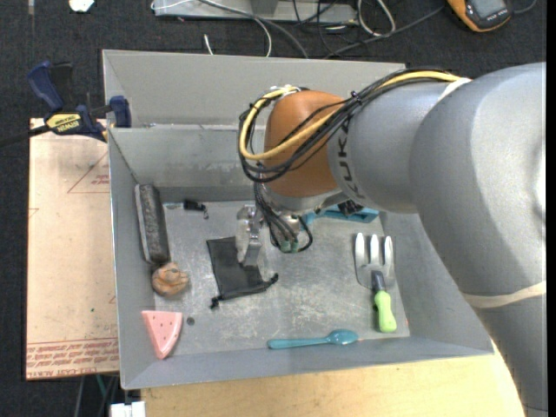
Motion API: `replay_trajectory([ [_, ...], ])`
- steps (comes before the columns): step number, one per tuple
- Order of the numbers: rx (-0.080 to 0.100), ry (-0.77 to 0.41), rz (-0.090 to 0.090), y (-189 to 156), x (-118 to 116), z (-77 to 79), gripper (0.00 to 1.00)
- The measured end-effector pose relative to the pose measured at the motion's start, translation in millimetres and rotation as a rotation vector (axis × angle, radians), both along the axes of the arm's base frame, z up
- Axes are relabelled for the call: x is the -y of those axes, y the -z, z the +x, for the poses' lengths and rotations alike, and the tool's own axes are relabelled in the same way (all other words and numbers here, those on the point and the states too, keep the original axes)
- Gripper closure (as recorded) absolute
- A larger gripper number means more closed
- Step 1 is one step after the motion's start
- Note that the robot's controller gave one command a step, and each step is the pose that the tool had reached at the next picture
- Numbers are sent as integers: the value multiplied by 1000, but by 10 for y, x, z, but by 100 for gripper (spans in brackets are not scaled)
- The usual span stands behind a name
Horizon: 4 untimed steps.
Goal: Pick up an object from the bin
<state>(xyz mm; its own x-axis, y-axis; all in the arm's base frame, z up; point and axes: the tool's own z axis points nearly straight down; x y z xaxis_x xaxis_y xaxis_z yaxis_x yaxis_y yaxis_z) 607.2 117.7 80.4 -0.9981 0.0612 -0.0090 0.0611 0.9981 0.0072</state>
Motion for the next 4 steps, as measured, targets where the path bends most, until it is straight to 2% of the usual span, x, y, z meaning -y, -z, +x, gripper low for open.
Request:
replay_trajectory([
  [1, 0, 0, 0, 0, 0, 0, 0],
  [2, 0, 0, 0, 0, 0, 0, 0],
  [3, 1, 93, 2, 49, 4, -65, 0],
  [4, 1, -6, 0, 3, -32, -15, 0],
])
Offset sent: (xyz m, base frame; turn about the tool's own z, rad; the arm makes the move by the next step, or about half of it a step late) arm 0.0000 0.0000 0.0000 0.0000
